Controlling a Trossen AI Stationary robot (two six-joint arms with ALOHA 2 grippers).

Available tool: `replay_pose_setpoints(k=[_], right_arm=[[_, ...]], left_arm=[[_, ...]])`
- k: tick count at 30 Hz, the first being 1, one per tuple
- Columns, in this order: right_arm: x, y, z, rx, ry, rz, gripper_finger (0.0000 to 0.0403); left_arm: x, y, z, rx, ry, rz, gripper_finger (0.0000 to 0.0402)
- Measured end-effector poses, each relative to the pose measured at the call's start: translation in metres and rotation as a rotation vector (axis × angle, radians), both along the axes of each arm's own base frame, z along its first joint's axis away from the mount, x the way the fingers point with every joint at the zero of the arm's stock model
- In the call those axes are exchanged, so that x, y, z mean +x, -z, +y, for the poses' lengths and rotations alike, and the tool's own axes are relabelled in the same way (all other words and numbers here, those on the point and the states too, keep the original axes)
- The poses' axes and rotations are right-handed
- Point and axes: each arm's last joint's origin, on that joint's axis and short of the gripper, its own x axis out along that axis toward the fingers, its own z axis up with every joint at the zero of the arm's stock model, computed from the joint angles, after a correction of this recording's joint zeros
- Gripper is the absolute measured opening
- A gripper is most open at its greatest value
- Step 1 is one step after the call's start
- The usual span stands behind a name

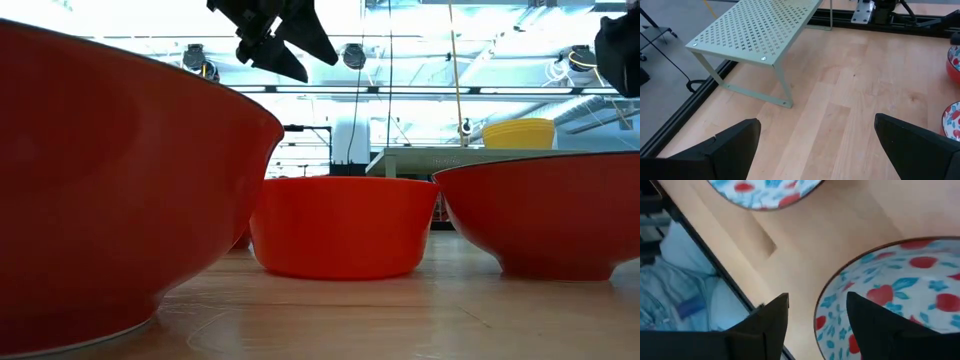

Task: Pick & Place Mini bowls
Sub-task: Put the white pattern bowl on the shelf

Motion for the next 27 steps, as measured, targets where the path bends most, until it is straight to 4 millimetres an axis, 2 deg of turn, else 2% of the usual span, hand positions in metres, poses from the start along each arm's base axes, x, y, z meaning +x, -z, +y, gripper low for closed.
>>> replay_pose_setpoints(k=[9,17,21,27], right_arm=[[0.001,0.014,0.002,-0.061,-0.079,0.024,0.0187],[-0.015,0.015,-0.017,-0.221,-0.123,0.180,0.0185],[-0.020,0.017,-0.025,-0.284,-0.165,0.239,0.0163],[-0.021,0.017,-0.034,-0.326,-0.223,0.268,0.0107]], left_arm=[[0.000,0.000,0.000,0.000,-0.001,0.000,0.0395],[0.000,0.000,0.000,0.000,-0.001,-0.001,0.0395],[0.000,0.000,0.000,0.000,-0.001,-0.001,0.0395],[0.000,0.000,0.001,0.005,-0.002,-0.003,0.0395]])
